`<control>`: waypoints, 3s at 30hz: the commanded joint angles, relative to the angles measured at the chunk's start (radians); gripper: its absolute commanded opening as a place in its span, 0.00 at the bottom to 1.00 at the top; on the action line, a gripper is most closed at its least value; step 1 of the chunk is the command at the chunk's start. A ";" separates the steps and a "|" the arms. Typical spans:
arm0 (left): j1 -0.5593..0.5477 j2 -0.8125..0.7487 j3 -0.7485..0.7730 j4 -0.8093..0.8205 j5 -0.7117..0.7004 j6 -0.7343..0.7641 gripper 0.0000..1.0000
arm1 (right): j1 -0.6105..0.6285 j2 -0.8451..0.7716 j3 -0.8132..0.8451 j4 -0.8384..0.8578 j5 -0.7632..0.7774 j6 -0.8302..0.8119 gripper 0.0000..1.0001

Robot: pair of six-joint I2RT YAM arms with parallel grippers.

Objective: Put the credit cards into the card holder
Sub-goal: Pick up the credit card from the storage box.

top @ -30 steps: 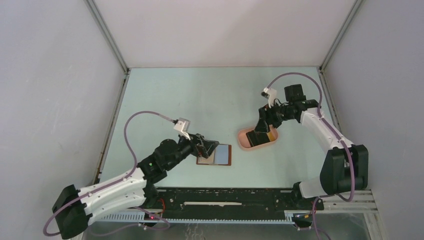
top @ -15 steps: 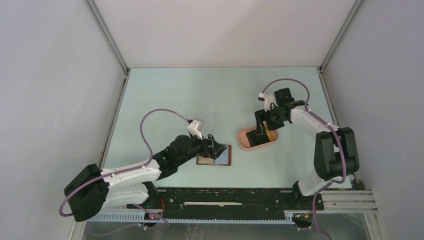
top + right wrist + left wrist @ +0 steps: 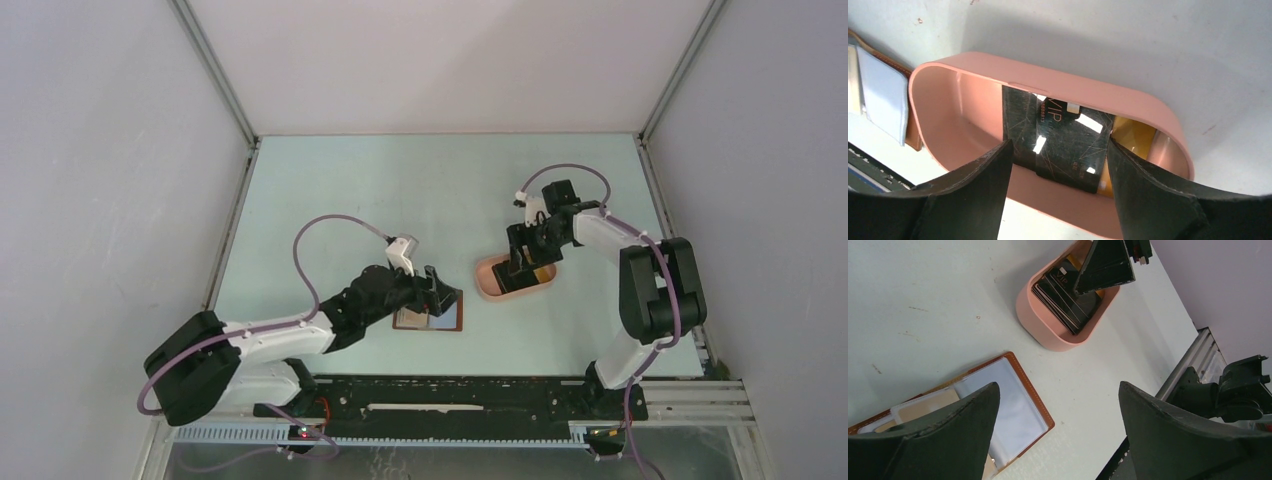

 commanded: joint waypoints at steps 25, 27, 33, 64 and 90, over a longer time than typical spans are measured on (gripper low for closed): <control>0.005 0.120 0.047 0.150 0.083 -0.083 0.91 | -0.011 0.110 0.048 -0.027 -0.373 0.083 0.75; 0.005 0.128 0.049 0.151 0.083 -0.085 0.91 | -0.011 0.115 0.051 -0.030 -0.400 0.083 0.74; 0.005 0.143 0.053 0.157 0.086 -0.088 0.91 | -0.017 0.122 0.056 -0.033 -0.466 0.085 0.71; 0.005 0.286 0.116 0.178 0.120 -0.115 0.90 | -0.006 0.182 0.076 0.020 -0.368 0.131 0.74; 0.006 0.400 0.188 0.183 0.162 -0.107 0.79 | -0.019 0.186 0.089 0.019 -0.741 0.152 0.69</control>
